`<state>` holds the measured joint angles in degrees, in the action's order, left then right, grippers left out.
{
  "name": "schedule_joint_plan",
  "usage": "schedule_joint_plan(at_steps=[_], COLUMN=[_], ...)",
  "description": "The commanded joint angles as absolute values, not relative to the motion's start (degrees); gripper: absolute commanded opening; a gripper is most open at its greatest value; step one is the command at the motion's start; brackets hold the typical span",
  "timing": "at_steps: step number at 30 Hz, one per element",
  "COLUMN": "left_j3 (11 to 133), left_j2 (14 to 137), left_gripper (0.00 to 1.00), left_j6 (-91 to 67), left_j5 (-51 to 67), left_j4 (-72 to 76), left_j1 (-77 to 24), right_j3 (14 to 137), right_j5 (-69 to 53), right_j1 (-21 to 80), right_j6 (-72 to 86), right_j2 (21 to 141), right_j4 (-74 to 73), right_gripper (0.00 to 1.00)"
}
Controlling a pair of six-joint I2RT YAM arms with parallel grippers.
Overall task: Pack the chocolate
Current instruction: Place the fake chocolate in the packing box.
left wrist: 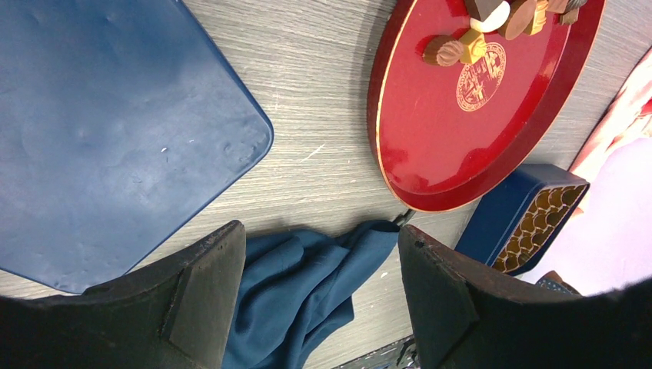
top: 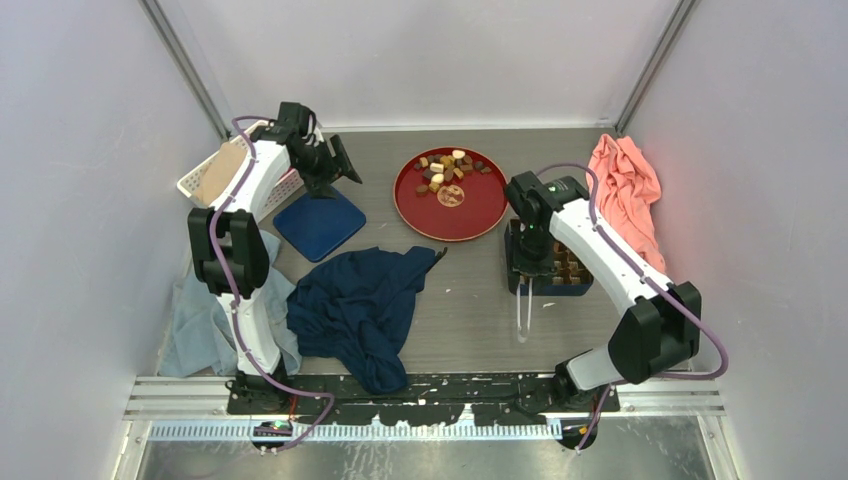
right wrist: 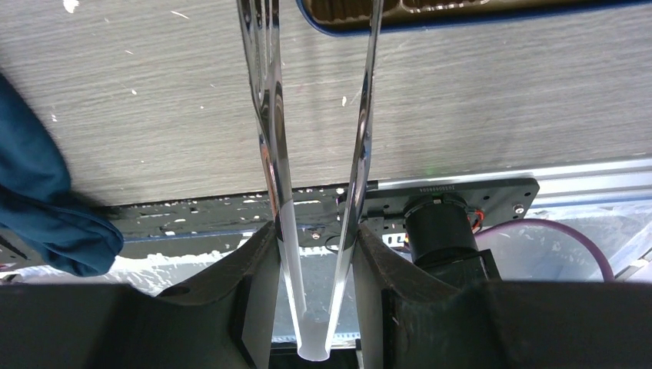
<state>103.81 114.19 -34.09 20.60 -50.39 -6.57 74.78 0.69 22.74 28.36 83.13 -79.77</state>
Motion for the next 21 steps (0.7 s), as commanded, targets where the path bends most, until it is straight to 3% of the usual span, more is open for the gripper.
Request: schedule_joint_plan(at_steps=[1,21], left_j3=[105.5,105.9], left_j2=[113.4,113.7], left_gripper=[0.73,0.73], left_j6=[-34.3,-33.8], left_j5=[21.3,20.2], left_j4=[-49.1,-49.9], left_j1=[-6.6,-7.6], right_j3=[72.6,69.4], right_j5=[1.6,2.9], right_j1=[22.6,22.5], right_j6=[30.1,29.9], right_j2=[80.2,85.9], right_j4=[-79.2,-75.9], right_gripper=[0.16,0.18])
